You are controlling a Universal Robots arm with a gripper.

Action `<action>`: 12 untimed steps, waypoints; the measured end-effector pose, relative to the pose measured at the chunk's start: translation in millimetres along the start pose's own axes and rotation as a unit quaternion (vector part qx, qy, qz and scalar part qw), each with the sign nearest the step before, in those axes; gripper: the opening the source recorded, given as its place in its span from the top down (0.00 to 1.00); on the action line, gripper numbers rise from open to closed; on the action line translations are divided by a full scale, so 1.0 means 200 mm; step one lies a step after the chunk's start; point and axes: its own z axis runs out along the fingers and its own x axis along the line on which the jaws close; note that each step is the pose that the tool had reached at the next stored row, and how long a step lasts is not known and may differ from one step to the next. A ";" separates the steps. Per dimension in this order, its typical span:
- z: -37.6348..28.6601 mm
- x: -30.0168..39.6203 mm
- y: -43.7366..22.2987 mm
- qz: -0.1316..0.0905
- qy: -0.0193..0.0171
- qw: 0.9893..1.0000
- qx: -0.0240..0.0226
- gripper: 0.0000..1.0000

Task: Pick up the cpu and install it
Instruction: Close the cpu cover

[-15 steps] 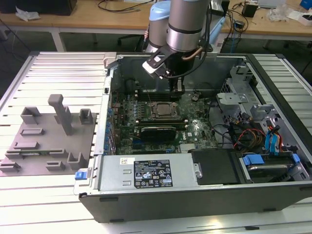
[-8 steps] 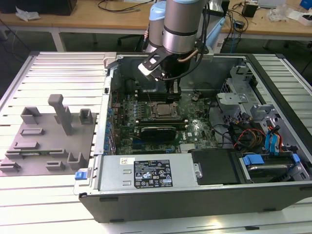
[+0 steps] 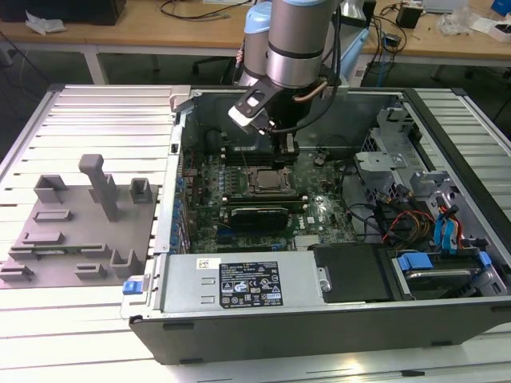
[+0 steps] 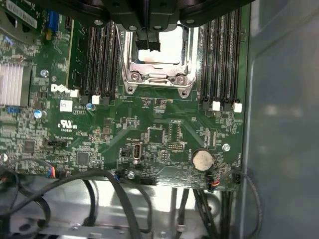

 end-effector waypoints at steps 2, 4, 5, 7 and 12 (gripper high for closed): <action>0.000 0.000 0.000 -0.031 0.000 1.000 -0.001 0.89; 0.000 0.000 0.000 -0.051 -0.001 0.999 -0.001 0.89; 0.000 0.000 0.000 -0.064 -0.001 0.998 -0.001 0.89; 0.000 0.000 0.000 -0.092 -0.001 0.996 -0.002 0.89; 0.000 0.000 0.000 -0.149 -0.002 0.989 -0.004 0.89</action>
